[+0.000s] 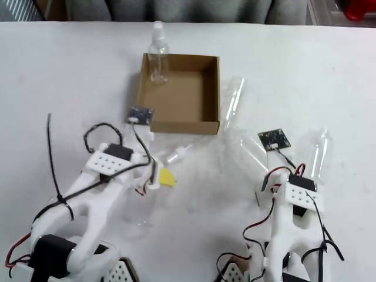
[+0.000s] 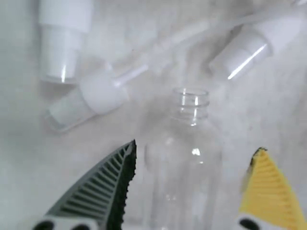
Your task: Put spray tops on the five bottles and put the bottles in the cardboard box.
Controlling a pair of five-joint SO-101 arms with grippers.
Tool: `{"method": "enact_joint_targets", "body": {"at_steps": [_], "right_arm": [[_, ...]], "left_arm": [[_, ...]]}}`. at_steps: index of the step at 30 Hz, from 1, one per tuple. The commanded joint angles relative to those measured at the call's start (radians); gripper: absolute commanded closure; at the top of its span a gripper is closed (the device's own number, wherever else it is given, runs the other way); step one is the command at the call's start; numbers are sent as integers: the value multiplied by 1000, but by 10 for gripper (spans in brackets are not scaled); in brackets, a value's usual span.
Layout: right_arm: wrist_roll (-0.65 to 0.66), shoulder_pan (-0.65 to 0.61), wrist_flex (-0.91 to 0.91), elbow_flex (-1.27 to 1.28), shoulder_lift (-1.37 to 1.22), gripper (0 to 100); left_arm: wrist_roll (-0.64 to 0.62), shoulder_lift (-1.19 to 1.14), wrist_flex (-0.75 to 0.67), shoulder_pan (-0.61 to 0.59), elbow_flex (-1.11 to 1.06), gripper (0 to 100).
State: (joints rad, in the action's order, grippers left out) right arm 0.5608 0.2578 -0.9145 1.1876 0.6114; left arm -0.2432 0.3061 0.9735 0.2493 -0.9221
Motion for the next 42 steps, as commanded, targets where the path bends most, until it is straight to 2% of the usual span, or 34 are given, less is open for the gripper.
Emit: {"method": "enact_joint_targets", "body": {"at_steps": [1, 10, 13, 17, 18, 20, 27, 33, 42], "right_arm": [[14, -12, 12, -5, 13, 983], [14, -7, 10, -5, 13, 983], [14, -7, 10, -5, 13, 983], [14, -7, 10, -5, 13, 983], [14, -7, 10, -5, 13, 983], [14, -7, 10, -5, 13, 983], [14, -7, 10, -5, 13, 983], [11, -7, 12, -5, 13, 983], [5, -7, 12, -3, 13, 983]], "left_arm": [[-11, 1, -17, 36, 11, 653], [-11, 1, -18, 31, 11, 672], [-3, 2, -18, 31, 11, 776], [2, 8, -18, 21, 12, 977], [17, 8, -18, 21, 12, 985], [41, 8, -18, 21, 11, 954], [40, 41, -12, 2, 12, 979], [40, 275, -18, -73, -48, 979], [38, 602, -68, -74, -132, 978]]}}
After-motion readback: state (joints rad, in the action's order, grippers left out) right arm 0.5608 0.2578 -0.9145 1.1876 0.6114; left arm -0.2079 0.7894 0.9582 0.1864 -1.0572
